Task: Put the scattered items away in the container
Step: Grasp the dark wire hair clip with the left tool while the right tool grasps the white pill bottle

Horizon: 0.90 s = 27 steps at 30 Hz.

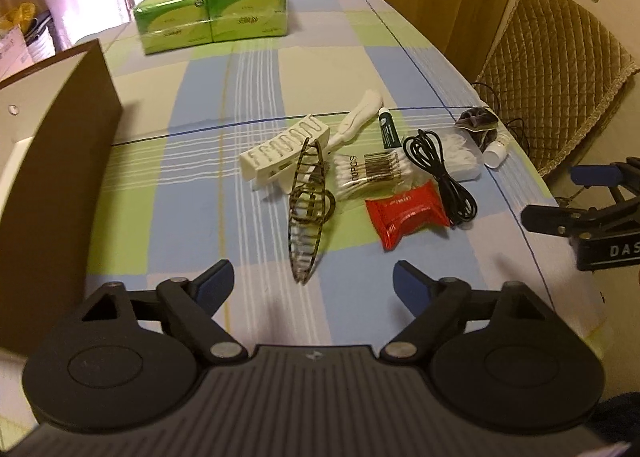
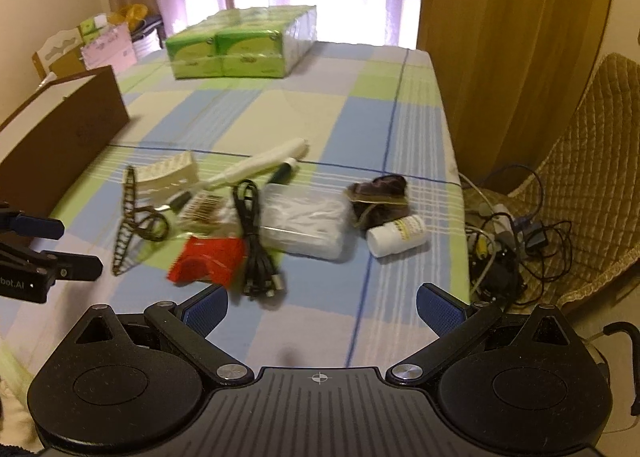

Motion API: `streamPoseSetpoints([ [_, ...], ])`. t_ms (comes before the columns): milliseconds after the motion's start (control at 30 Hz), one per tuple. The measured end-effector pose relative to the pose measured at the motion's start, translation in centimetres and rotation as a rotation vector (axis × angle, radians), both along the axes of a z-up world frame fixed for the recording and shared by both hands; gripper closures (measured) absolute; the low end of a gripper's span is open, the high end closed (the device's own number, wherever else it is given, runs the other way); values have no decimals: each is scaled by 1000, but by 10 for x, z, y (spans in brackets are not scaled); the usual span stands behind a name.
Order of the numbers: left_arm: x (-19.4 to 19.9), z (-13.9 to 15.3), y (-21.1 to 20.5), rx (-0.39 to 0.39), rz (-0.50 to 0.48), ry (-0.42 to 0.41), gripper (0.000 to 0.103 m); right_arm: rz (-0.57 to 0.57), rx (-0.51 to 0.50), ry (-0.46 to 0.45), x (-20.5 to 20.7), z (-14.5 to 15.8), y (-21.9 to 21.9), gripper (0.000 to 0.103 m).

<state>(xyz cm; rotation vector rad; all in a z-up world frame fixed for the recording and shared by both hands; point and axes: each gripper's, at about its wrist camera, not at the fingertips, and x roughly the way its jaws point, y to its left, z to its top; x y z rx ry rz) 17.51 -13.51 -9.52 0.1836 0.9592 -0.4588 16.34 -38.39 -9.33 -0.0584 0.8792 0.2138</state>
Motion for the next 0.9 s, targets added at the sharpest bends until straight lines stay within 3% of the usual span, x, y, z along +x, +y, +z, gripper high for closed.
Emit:
streamPoseSetpoints([
  [300,28,-22,-17,20,-23,16,23,-42,10,48,28,-18,-26,0],
  [467,46,-33,-23,36,-38,15,30,-57,17,63,41,-24,-38,0],
  [600,58,-39,-26,21,-47,25,39,-56,12,68,49,-28,-43,0],
  [700,65,-43,-30,18,-59,28,56,-46,10,64,52,-30,-45,0],
  [800,68,-43,-31,12,-71,27,66,-26,14,57,55,-32,-46,0],
  [867,67,-43,-32,11,-83,21,79,-6,17,51,57,-33,-46,0],
  [900,67,-43,-32,11,-88,20,81,5,18,48,58,-34,-47,0],
])
